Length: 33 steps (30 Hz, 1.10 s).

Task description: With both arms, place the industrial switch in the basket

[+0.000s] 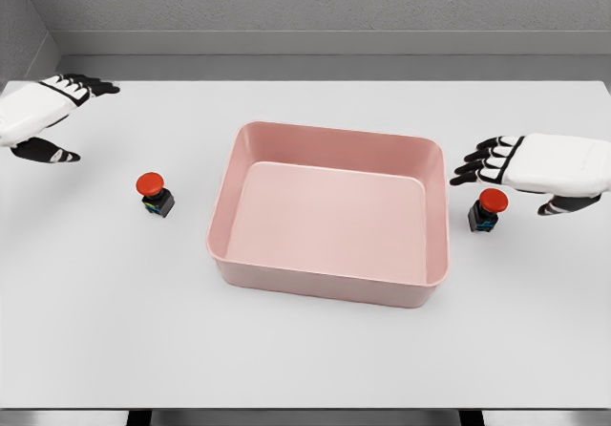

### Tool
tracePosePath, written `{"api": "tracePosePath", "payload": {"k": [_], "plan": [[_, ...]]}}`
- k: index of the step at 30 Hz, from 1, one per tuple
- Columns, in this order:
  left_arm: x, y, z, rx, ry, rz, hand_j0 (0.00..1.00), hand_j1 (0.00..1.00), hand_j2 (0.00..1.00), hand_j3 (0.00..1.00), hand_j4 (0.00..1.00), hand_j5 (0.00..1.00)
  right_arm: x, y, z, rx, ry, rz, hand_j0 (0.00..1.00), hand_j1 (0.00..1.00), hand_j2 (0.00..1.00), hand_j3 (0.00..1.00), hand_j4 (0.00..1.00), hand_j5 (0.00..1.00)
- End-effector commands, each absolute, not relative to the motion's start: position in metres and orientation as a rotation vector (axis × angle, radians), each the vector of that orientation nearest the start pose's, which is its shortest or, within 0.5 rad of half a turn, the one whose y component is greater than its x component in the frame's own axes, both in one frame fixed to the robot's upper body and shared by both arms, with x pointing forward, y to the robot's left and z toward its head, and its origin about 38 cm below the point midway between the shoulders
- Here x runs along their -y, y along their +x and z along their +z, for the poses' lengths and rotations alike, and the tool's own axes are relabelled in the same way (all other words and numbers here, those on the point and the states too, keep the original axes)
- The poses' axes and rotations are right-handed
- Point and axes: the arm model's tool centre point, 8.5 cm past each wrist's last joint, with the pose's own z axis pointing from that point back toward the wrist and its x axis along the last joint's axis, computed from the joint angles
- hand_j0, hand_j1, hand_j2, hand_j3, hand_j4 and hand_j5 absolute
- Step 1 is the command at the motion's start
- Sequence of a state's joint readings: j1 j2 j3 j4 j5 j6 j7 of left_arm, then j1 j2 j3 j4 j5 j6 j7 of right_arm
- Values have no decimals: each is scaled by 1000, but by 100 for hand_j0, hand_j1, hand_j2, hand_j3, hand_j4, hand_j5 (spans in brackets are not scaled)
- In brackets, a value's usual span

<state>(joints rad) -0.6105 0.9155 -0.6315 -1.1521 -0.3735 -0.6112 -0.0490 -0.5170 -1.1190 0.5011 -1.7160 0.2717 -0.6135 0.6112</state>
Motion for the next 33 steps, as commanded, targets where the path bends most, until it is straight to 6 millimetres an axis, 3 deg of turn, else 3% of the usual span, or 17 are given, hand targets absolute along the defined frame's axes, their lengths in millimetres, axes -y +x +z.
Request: {"api": "tracePosePath", "payload": {"k": [1, 5, 7, 9, 12, 17, 20, 21, 22, 24, 27, 33], "plan": [[-416, 446, 210, 1546, 687, -1648, 100, 100, 100, 100, 100, 100, 347, 372, 270, 1282, -433, 2253, 100, 100, 100, 100, 100, 100], [-411, 444, 208, 1551, 674, -1658, 100, 100, 100, 100, 100, 100, 350, 375, 269, 1273, -442, 2245, 100, 100, 100, 100, 100, 100], [-412, 438, 197, 1527, 646, -1667, 100, 100, 100, 100, 100, 100, 369, 383, 266, 1240, -456, 2185, 100, 100, 100, 100, 100, 100], [-408, 437, 200, 1538, 642, -1677, 100, 100, 100, 100, 100, 100, 379, 388, 265, 1235, -470, 2145, 100, 100, 100, 100, 100, 100], [-407, 435, 196, 1531, 633, -1683, 100, 100, 100, 100, 100, 100, 387, 397, 244, 1276, -386, 2020, 100, 100, 100, 100, 100, 100], [-396, 432, 193, 1546, 604, -1704, 100, 100, 100, 100, 100, 100, 393, 399, 242, 1357, -303, 1895, 100, 100, 100, 100, 100, 100], [-388, 429, 187, 1546, 572, -1723, 100, 100, 100, 100, 100, 100, 400, 399, 224, 1331, -276, 1853, 100, 100, 100, 100, 100, 100], [-389, 427, 185, 1540, 568, -1724, 100, 100, 100, 100, 100, 100, 405, 401, 222, 1322, -278, 1838, 99, 99, 99, 99, 99, 99], [-386, 424, 185, 1548, 559, -1733, 100, 100, 100, 100, 100, 100, 411, 402, 218, 1307, -282, 1818, 92, 92, 92, 92, 92, 92], [-382, 422, 184, 1550, 546, -1743, 100, 100, 100, 100, 100, 100, 423, 405, 212, 1286, -293, 1778, 90, 90, 90, 90, 90, 90], [-377, 420, 183, 1560, 534, -1753, 100, 100, 100, 100, 100, 100, 413, 406, 200, 1304, -255, 1766, 86, 86, 86, 86, 86, 86], [-372, 414, 181, 1566, 512, -1769, 100, 100, 100, 100, 100, 100, 403, 404, 196, 1320, -230, 1780, 86, 86, 86, 86, 86, 86]]}}
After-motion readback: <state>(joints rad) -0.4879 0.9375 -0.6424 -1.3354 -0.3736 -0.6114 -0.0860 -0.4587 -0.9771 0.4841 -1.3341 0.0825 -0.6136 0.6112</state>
